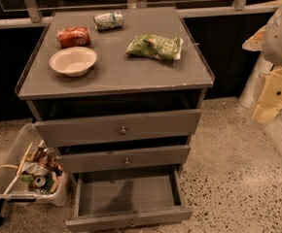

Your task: Close bottom drawer

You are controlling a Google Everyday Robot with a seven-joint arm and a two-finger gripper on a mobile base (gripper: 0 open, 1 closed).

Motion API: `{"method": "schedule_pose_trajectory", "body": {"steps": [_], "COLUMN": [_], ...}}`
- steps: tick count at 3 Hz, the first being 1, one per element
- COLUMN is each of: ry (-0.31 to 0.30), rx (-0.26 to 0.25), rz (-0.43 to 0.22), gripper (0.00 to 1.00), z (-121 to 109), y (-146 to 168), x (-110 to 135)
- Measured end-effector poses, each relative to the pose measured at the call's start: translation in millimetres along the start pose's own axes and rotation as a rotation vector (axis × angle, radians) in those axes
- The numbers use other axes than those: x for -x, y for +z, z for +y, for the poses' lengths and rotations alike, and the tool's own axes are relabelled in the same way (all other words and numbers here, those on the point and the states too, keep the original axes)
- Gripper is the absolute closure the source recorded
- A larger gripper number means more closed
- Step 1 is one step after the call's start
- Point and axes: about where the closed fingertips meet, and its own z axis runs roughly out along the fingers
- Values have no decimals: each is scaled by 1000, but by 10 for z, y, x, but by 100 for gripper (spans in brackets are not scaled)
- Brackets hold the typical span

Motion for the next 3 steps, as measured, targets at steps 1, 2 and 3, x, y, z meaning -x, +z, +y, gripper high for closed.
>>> {"method": "schedule_pose_trajectory", "body": {"steps": [1, 2, 3], "ry": [-2, 3, 8], "rx": [-5, 12, 58], "rz": [-6, -28, -69], "gripper": [0, 0, 0], "z": [1, 79, 216], "y": [-4, 141, 456], "x": [12, 10, -19]}}
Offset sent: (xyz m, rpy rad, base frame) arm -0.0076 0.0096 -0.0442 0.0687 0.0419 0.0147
